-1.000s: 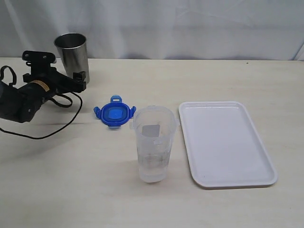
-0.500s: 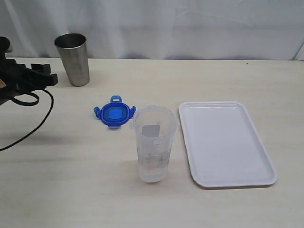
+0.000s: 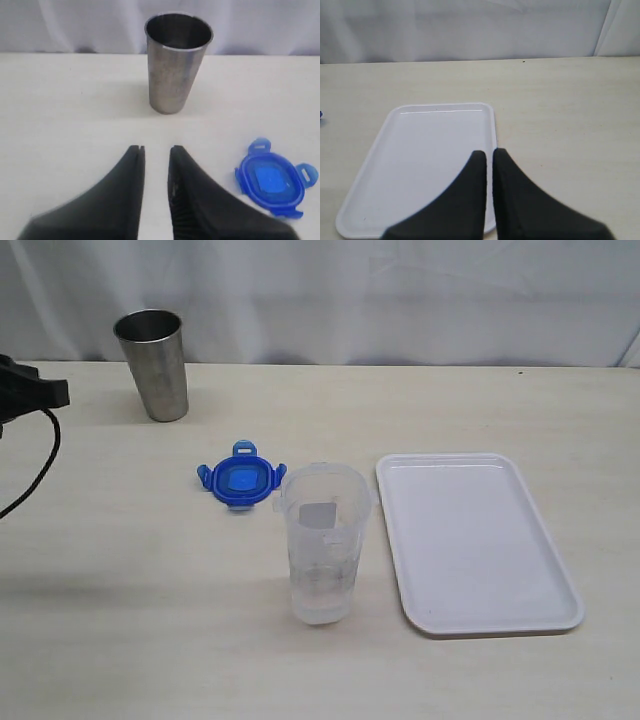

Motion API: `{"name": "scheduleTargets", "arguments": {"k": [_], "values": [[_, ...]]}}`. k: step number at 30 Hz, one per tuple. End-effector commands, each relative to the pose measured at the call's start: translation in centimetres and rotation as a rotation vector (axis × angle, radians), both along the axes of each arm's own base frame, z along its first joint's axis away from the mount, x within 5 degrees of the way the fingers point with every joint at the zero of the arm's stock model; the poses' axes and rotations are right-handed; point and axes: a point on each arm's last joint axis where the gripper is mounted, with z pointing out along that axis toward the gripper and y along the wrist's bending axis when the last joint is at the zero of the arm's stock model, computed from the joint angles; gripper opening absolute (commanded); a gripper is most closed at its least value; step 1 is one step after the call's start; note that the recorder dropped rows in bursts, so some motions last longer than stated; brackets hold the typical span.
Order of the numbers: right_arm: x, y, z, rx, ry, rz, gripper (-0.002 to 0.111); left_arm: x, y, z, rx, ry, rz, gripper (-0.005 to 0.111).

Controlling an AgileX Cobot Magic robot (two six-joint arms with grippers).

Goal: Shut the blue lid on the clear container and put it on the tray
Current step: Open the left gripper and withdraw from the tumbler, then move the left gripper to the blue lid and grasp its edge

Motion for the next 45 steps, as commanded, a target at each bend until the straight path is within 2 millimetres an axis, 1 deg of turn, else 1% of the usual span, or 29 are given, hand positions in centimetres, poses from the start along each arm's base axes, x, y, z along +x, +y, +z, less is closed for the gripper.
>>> {"name": "scheduleTargets", "arguments": {"k": [1,4,6,9,12,17,22,25,28,32,38,41,45], "values": [[0.0,0.0,-0.1,0.004,-0.001,0.000,0.005,-0.2,0.0,-0.2,-0.005,0.202,0.029,0.018],[0.0,0.0,-0.1,0.004,-0.001,0.000,0.005,0.6,-0.2,-1.0,-0.019,0.358,0.044,0.018],[0.0,0.0,-0.1,0.004,-0.001,0.000,0.005,1.3,-0.7,-1.7,-0.059,0.442,0.027,0.025],[0.0,0.0,-0.1,0.004,-0.001,0.000,0.005,2.2,-1.9,-3.3,-0.171,0.502,-0.027,0.037],[0.0,0.0,-0.1,0.004,-0.001,0.000,0.005,3.3,-3.0,-5.0,-0.267,0.510,-0.081,0.043],[0.0,0.0,-0.1,0.004,-0.001,0.000,0.005,5.1,-5.2,-7.7,-0.335,0.462,-0.201,0.043],[0.0,0.0,-0.1,0.004,-0.001,0.000,0.005,7.2,-6.6,-9.2,-0.329,0.435,-0.244,0.043],[0.0,0.0,-0.1,0.004,-0.001,0.000,0.005,8.2,-6.6,-10.0,-0.300,0.434,-0.227,0.043],[0.0,0.0,-0.1,0.004,-0.001,0.000,0.005,9.0,-6.5,-10.3,-0.258,0.413,-0.216,0.043],[0.0,0.0,-0.1,0.004,-0.001,0.000,0.005,9.3,-6.4,-10.7,-0.216,0.404,-0.243,0.043],[0.0,0.0,-0.1,0.004,-0.001,0.000,0.005,9.5,-6.1,-12.5,-0.164,0.431,-0.223,0.043],[0.0,0.0,-0.1,0.004,-0.001,0.000,0.005,9.8,-6.3,-12.5,-0.162,0.425,-0.243,0.044],[0.0,0.0,-0.1,0.004,-0.001,0.000,0.005,10.3,-6.8,-11.7,-0.214,0.410,-0.272,0.052]]}}
